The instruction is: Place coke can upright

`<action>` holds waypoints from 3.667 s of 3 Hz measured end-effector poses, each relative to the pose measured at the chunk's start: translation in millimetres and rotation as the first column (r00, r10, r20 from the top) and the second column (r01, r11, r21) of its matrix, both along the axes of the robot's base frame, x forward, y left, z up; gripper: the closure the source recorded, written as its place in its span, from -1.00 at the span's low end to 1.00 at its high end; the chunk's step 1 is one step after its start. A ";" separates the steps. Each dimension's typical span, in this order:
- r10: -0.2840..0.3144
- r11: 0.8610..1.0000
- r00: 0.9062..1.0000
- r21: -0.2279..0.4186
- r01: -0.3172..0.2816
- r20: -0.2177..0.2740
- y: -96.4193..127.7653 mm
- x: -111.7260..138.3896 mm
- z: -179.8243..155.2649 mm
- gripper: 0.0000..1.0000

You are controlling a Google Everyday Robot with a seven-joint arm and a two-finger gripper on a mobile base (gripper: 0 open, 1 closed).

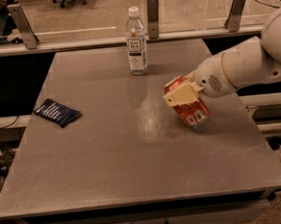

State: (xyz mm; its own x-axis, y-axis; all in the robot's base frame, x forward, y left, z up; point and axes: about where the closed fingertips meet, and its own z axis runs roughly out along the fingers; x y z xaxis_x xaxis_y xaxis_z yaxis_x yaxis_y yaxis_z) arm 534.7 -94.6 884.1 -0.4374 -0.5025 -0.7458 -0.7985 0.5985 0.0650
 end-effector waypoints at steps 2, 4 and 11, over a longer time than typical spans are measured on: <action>0.090 0.928 0.981 0.343 -0.145 0.171 -24.8 -6.2 16.6 1.00; 0.144 0.852 0.925 0.431 -0.296 0.351 -49.8 -29.0 29.4 1.00; 0.188 0.873 0.864 0.323 -0.364 0.466 -153.4 -80.8 39.1 -1.00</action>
Offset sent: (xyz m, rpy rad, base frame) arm -0.0261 -0.0589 0.0279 0.5256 -0.3385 0.2349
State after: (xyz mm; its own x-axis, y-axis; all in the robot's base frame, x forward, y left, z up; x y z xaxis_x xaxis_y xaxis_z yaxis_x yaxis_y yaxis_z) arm 453.9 -247.9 923.2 0.0635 -0.1857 -0.9805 -0.9308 0.3434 -0.1254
